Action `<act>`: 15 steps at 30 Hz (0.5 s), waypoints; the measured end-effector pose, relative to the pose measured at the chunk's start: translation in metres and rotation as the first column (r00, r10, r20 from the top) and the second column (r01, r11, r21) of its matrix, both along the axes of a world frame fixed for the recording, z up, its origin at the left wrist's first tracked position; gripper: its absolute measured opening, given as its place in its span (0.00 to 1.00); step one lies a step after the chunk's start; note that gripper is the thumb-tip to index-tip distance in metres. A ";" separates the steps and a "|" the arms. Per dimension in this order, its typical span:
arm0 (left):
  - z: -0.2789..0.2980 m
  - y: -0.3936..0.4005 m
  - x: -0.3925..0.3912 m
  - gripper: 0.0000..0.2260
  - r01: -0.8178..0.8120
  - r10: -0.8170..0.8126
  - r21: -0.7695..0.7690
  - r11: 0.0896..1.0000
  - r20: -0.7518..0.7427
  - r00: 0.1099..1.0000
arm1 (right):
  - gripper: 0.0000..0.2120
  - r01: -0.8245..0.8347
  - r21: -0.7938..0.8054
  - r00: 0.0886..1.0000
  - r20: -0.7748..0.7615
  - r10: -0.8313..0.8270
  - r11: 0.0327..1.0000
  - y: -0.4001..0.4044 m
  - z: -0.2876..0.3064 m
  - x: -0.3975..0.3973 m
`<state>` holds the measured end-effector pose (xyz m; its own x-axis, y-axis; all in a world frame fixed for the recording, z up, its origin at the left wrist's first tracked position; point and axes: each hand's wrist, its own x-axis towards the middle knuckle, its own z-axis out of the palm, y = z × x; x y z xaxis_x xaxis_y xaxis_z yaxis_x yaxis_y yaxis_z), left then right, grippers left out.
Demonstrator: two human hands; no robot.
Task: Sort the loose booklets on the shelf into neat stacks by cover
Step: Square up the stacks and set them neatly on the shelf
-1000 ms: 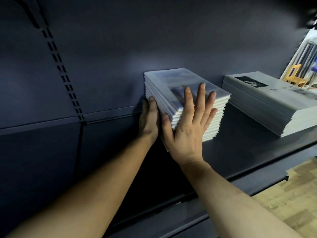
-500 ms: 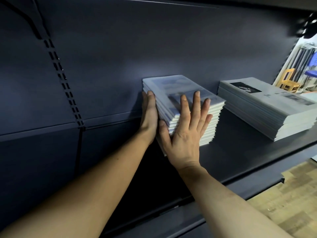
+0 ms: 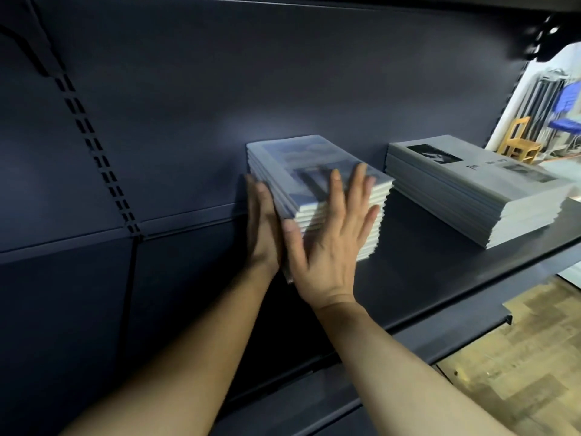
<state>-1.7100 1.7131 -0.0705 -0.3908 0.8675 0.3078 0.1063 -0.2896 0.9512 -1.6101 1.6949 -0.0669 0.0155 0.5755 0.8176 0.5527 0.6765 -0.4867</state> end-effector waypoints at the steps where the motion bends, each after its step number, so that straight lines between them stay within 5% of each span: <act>1: -0.003 0.006 -0.001 0.35 -0.131 0.130 0.036 0.991 0.017 0.991 | 0.36 0.036 -0.012 0.996 -0.081 -0.037 0.999 0.000 0.000 0.004; 4: 0.003 0.002 0.005 0.36 -0.235 0.228 0.101 0.967 0.081 0.970 | 0.34 0.128 -0.247 0.870 -0.436 -0.228 0.961 0.012 0.002 0.015; 6: 0.004 -0.005 0.009 0.34 -0.216 0.224 0.168 0.962 -0.030 0.974 | 0.33 0.075 -0.395 0.770 -0.560 -0.305 0.916 0.021 0.003 0.021; 15: 0.008 -0.027 0.024 0.34 -0.160 0.269 0.316 0.935 -0.339 0.901 | 0.34 0.013 -0.322 0.885 -0.437 -0.161 0.947 0.021 0.001 0.014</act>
